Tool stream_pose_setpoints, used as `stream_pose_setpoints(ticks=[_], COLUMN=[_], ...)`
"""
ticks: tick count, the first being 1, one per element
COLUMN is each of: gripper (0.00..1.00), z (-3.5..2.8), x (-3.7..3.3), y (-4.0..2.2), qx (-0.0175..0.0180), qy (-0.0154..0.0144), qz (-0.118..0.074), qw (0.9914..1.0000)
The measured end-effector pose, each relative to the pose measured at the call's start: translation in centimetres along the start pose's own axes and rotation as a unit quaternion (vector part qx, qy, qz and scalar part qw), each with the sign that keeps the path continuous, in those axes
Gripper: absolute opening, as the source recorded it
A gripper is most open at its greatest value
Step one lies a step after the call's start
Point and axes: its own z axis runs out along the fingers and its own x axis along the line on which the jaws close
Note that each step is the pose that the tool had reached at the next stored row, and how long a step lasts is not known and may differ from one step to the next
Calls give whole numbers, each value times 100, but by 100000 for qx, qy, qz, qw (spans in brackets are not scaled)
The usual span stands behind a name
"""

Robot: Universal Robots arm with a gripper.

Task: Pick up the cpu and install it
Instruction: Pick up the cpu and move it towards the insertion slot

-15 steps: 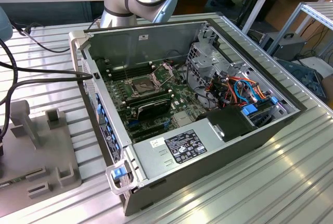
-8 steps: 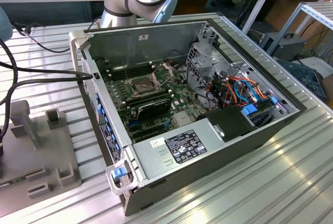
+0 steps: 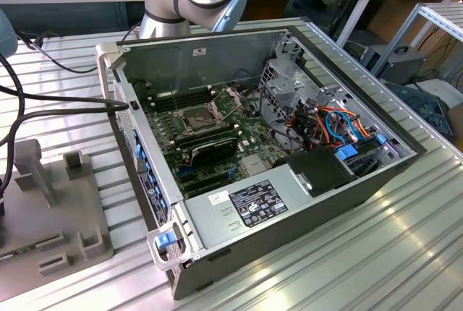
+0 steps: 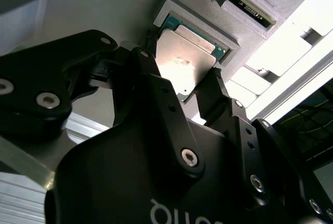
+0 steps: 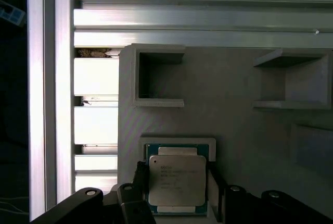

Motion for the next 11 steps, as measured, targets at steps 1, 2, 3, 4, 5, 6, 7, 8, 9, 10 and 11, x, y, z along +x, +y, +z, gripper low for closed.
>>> stream_pose_setpoints(ticks=[1,2,3,4,5,6,7,8,9,10,11], gripper=[55,55,55,55,55,55,55,55,55,55,55], z=[0,0,0,0,-1,-5,-10,-23,-36,-52,-59], x=[0,0,0,0,0,-1,-1,-1,-1,-1,-1], y=[0,0,0,0,0,0,1,1,1,1,1], qx=[2,0,2,2,-3,-16,-34,-28,-3,-4,-3], qy=[0,1,1,0,-6,-21,-54,-40,0,-8,-9], qz=[0,0,-1,1,-1,-1,-1,0,3,1,0], qw=[100000,100000,100000,100000,100000,100000,100000,100000,100000,100000,100000])
